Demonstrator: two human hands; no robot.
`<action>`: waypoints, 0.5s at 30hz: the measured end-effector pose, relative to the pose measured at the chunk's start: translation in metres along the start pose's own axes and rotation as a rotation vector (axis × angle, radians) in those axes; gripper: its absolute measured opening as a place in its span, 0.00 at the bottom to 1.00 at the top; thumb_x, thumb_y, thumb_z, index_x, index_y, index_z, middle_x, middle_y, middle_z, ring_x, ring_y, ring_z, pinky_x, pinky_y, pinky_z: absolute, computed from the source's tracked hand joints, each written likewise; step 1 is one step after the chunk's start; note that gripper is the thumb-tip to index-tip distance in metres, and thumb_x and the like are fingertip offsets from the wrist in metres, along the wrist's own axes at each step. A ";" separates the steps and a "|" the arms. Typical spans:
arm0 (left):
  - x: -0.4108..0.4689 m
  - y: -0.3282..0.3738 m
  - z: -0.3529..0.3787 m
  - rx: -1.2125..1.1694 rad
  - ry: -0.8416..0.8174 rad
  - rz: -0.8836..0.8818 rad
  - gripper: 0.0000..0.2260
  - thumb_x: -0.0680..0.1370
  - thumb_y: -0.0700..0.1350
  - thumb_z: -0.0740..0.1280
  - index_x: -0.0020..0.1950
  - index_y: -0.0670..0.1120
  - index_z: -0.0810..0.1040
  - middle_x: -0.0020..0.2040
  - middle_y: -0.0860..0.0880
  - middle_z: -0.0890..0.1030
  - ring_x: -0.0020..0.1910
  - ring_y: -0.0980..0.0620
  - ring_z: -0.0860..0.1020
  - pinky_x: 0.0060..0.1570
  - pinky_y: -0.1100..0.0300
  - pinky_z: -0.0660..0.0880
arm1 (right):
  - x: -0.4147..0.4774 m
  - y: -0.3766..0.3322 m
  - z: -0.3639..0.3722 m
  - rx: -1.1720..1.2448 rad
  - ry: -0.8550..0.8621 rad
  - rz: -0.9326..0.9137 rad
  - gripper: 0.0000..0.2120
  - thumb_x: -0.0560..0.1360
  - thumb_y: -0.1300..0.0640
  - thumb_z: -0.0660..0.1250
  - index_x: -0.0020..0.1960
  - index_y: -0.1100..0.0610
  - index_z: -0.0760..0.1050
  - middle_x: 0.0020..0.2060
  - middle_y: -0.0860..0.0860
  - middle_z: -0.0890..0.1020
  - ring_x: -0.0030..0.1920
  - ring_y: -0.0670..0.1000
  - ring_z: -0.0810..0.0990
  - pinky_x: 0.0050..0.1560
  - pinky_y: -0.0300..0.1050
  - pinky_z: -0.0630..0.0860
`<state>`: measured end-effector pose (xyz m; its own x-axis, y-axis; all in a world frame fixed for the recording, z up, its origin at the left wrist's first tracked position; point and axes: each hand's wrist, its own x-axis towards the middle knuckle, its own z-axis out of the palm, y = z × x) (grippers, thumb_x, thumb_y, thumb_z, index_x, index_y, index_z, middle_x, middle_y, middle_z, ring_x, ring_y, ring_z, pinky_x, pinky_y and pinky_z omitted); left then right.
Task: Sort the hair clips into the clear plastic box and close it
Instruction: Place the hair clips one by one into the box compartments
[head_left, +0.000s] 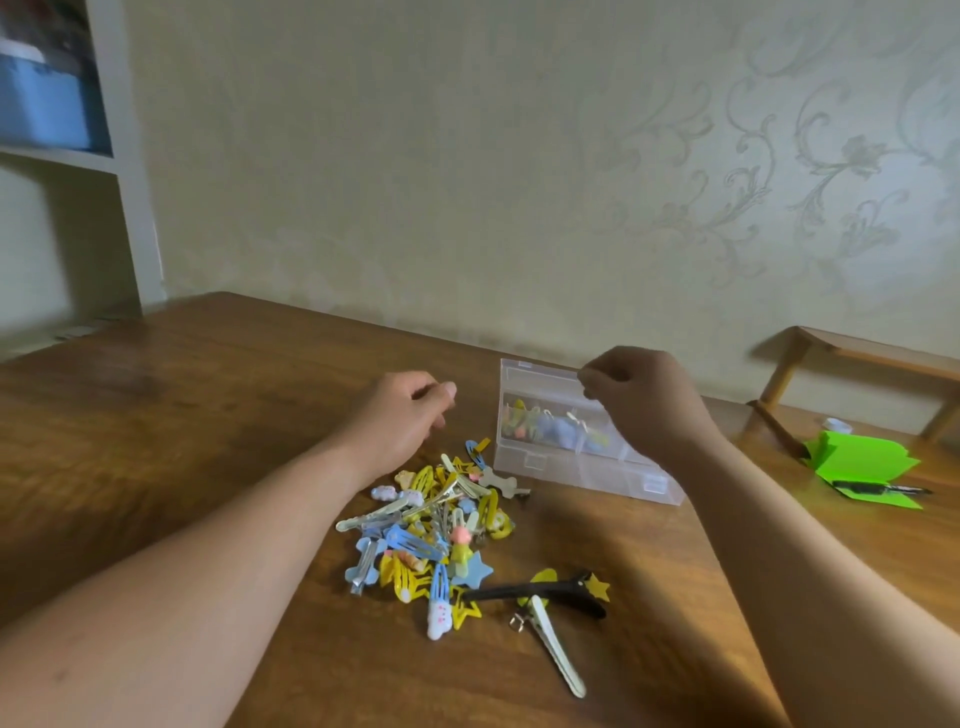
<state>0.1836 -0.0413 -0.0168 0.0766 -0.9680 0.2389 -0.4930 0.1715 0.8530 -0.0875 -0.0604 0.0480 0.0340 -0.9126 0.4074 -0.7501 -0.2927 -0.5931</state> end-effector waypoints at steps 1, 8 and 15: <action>0.000 0.000 0.000 -0.008 0.005 -0.004 0.15 0.87 0.55 0.64 0.51 0.48 0.86 0.46 0.49 0.87 0.49 0.45 0.85 0.57 0.44 0.81 | -0.012 -0.009 0.003 0.028 0.004 -0.042 0.07 0.81 0.53 0.69 0.48 0.51 0.85 0.41 0.46 0.87 0.35 0.45 0.80 0.36 0.43 0.73; -0.004 0.000 -0.001 0.025 0.027 0.001 0.14 0.87 0.55 0.64 0.50 0.52 0.86 0.44 0.52 0.86 0.49 0.50 0.83 0.52 0.51 0.78 | -0.070 -0.042 0.026 -0.074 -0.314 -0.184 0.09 0.82 0.48 0.69 0.47 0.48 0.85 0.37 0.44 0.86 0.36 0.42 0.83 0.39 0.40 0.80; -0.003 0.000 0.001 0.033 0.023 0.014 0.13 0.87 0.54 0.63 0.51 0.51 0.86 0.44 0.51 0.86 0.44 0.50 0.83 0.52 0.51 0.79 | -0.077 -0.042 0.040 -0.315 -0.454 -0.100 0.20 0.78 0.34 0.68 0.46 0.50 0.84 0.38 0.48 0.85 0.39 0.48 0.83 0.45 0.51 0.84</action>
<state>0.1827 -0.0385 -0.0185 0.0892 -0.9609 0.2620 -0.5226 0.1788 0.8336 -0.0321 0.0111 0.0143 0.3442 -0.9363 0.0697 -0.8871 -0.3486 -0.3024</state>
